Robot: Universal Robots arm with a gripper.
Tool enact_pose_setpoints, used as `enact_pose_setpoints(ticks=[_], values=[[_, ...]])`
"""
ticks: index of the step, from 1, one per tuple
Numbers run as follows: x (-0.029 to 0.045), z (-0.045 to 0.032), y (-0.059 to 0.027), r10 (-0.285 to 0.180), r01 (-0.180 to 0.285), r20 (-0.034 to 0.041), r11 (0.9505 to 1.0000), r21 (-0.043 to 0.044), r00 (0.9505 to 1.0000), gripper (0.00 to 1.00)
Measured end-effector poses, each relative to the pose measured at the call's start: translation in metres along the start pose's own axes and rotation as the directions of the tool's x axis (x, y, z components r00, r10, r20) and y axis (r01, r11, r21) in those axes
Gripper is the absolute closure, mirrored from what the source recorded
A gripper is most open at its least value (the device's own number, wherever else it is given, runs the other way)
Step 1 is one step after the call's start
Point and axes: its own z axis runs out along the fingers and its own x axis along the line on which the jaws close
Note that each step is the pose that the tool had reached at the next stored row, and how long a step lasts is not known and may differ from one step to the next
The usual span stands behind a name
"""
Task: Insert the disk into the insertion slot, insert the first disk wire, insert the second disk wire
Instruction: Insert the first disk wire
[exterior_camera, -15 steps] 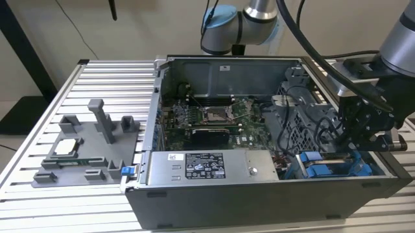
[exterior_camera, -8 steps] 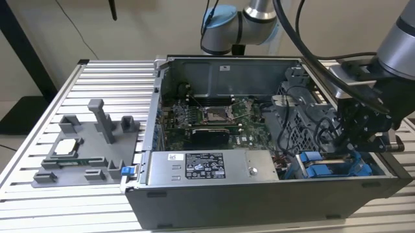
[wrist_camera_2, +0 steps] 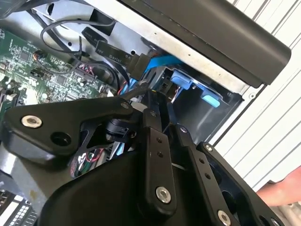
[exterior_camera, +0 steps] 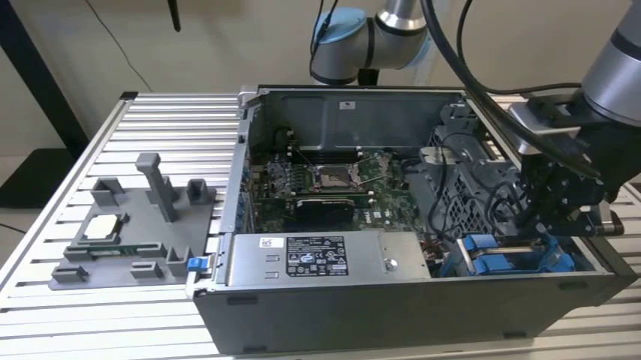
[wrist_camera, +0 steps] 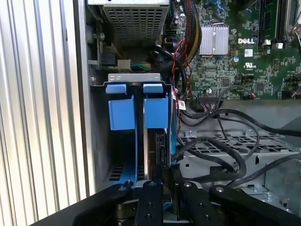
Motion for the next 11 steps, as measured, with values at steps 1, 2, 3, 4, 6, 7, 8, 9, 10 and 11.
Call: enact_pose_setpoints(ticks=[1,2,3,4,6,7,8,9,10,11], values=[[0.0001,0.0008,-0.0001,0.0,0.0,0.0003,1.0,0.0,1.0,1.0],[0.0001,0.0018,0.0,0.0,0.0,0.0005,1.0,0.0,1.0,1.0],[0.0002,0.0027,0.0,0.0,0.0,0.0002,1.0,-0.0001,1.0,1.0],[0.0002,0.0035,0.0,0.0,0.0,0.0,1.0,-0.0001,1.0,1.0],[0.0002,0.005,-0.0002,0.0,0.0,0.0,1.0,-0.0001,1.0,1.0],[0.0003,0.0055,-0.0003,0.0,0.0,-0.0005,1.0,-0.0001,1.0,1.0],[0.0003,0.006,-0.0004,0.0,0.0,-0.0006,1.0,-0.0001,1.0,1.0],[0.0003,0.0065,-0.0006,0.0,0.0,-0.0005,1.0,-0.0001,1.0,1.0],[0.0004,0.0073,-0.0006,0.0,0.0,-0.0005,1.0,-0.0001,1.0,1.0],[0.0004,0.0082,-0.0006,0.0,0.0,0.0,1.0,-0.0001,1.0,1.0]])
